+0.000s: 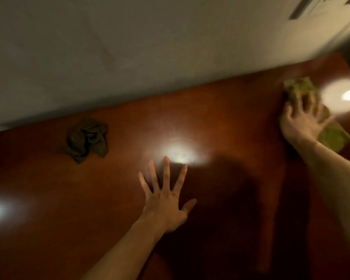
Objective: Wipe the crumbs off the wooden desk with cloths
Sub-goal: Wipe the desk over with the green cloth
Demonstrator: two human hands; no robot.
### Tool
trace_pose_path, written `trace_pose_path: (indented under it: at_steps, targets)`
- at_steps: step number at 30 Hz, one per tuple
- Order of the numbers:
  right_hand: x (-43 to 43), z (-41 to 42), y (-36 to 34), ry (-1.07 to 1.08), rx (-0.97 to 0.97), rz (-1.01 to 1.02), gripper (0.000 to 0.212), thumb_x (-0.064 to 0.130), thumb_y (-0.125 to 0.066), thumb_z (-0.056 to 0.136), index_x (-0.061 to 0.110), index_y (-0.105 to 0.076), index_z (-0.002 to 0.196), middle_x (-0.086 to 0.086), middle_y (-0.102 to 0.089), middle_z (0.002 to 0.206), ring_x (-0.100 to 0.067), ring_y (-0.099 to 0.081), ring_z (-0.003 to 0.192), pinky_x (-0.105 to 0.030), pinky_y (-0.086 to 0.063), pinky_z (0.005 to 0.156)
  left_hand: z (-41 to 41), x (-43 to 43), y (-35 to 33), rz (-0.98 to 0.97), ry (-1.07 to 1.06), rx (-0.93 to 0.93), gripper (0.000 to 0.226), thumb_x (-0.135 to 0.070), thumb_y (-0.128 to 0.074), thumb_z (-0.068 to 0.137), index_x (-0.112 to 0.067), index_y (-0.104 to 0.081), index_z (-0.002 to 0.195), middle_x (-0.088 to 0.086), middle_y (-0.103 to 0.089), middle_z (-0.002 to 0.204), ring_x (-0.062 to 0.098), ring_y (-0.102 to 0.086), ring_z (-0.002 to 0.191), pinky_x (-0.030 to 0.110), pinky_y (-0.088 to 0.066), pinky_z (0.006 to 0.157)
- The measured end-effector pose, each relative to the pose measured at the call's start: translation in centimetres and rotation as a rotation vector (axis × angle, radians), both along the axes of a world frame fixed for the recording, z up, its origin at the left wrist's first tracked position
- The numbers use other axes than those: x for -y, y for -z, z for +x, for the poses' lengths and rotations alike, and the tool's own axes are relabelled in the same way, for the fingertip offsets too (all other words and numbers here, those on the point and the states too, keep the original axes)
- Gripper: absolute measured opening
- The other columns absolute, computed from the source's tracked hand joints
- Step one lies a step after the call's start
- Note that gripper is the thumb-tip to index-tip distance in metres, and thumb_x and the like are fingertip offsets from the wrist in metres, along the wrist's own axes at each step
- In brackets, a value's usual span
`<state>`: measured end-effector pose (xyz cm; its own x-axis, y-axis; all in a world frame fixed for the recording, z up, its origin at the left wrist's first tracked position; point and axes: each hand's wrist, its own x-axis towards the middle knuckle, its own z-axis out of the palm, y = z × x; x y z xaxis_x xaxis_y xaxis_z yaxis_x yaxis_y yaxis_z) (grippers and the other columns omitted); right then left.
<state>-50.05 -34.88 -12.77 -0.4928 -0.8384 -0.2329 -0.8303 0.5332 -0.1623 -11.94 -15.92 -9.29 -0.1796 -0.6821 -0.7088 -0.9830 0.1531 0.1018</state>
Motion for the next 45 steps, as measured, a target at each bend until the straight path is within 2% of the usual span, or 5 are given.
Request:
trace_pose_path:
  at_steps: [7,12,24,33,45]
  targets:
    - [-0.9,24.8,1.1,-0.808,0.0,-0.185,0.056,0.051,-0.033,0.104,0.038,-0.04,0.158,-0.003,-0.031,0.169,-0.034,-0.017,0.159,-0.069,-0.01,0.123,0.5,-0.6,0.7,-0.134,-0.08,-0.155,0.095,-0.081,-0.037,0.09,-0.05,0.021,0.159,0.005,0.049,0.16,0.047,0.049,0.141,0.073,0.027,0.11]
    - [-5.7,37.3,1.9,-0.837,0.066,-0.265,0.053,0.047,-0.031,0.108,0.037,-0.035,0.16,0.003,-0.028,0.171,-0.027,-0.012,0.161,-0.062,-0.006,0.126,7.0,0.6,-1.3,-0.702,-0.119,-0.441,0.02,-0.037,-0.062,0.082,-0.02,-0.069,0.09,0.006,-0.065,0.099,0.029,-0.063,0.088,0.037,-0.042,0.08]
    - [-23.8,47.5,0.5,-0.34,0.152,-0.151,0.06,0.041,-0.036,0.103,0.031,-0.033,0.162,-0.004,-0.022,0.172,-0.031,-0.01,0.161,-0.064,-0.006,0.125,33.3,-5.6,-3.9,-0.324,-0.841,0.045,0.076,-0.053,-0.041,0.106,-0.029,-0.001,0.167,0.005,-0.046,0.157,0.028,-0.053,0.138,0.056,-0.018,0.127]
    - [-26.2,63.2,-4.7,-0.117,0.656,-0.076,0.071,0.025,-0.052,0.094,0.021,-0.03,0.161,-0.004,-0.02,0.172,-0.026,-0.025,0.155,-0.048,-0.015,0.121,33.2,-9.9,-4.9,-0.43,-0.732,-0.246,0.052,-0.035,-0.037,0.11,-0.021,-0.037,0.16,0.005,-0.037,0.164,0.025,-0.042,0.148,0.051,-0.032,0.123]
    - [-10.8,50.8,-2.4,-0.889,0.158,-0.123,0.048,0.023,-0.05,0.102,0.022,-0.049,0.151,-0.013,-0.044,0.152,-0.043,-0.039,0.133,-0.055,-0.044,0.106,31.8,-11.8,-0.9,-0.229,-0.305,0.101,0.087,-0.077,-0.021,0.099,-0.035,0.021,0.162,0.003,0.032,0.169,0.027,0.019,0.16,0.054,0.001,0.129]
